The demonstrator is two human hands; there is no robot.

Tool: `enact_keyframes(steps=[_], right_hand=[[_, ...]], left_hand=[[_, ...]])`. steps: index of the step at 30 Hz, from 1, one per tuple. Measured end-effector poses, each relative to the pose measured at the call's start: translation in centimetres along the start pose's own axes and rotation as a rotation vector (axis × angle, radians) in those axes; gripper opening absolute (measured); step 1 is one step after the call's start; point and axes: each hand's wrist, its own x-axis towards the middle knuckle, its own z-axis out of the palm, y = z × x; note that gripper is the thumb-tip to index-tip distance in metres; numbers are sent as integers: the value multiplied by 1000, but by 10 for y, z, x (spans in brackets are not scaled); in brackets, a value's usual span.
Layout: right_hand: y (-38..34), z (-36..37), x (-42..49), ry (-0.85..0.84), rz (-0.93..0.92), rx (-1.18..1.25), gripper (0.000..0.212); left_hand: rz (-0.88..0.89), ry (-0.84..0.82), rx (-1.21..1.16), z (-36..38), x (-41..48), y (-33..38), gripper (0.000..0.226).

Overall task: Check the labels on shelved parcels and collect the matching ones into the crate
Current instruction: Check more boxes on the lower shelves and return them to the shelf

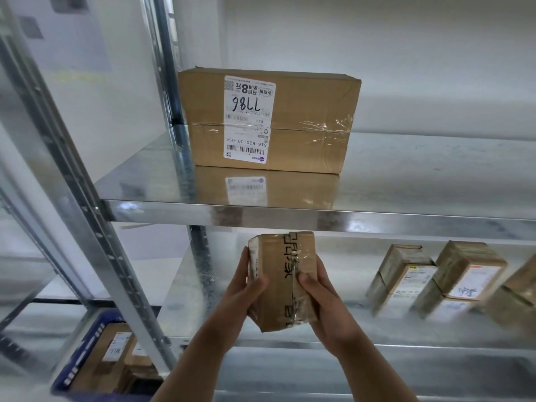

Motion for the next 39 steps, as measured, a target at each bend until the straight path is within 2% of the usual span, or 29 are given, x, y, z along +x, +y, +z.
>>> enact_keyframes(steps=[2,10,14,18,22,24,27,29,31,33,39], right_hand=[[0,0,0,-46,10,-38,52],[1,1,-2,-9,18,-79,45],[-4,3,-1,18,12,-135,43],[-5,1,1,60,45,-234,63],[1,-8,4,206,23,-157,46],[3,-9,5,260,17,-139,48],[5,-6,4,234,11,-72,53],[5,-4,2,158,34,-15,60],[6,-2,2,108,41,-15,69],[6,-1,2,95,56,-14,76],[5,-1,-1,96,41,-38,67]], left_hand=[[-19,-48,-20,0,1,-1,73],[2,-44,6,-2,4,-6,72],[9,-23,-2,0,6,-7,62],[-20,71,-45,-2,8,-5,47],[-20,261,-4,-11,13,-5,32],[-60,334,73,-15,14,-6,39],[-80,251,28,-14,9,-8,34],[-81,146,-25,-11,5,-10,64],[-89,119,-54,-8,4,-14,86],[-97,118,-75,-8,5,-17,90],[-99,127,-92,-10,4,-21,82]])
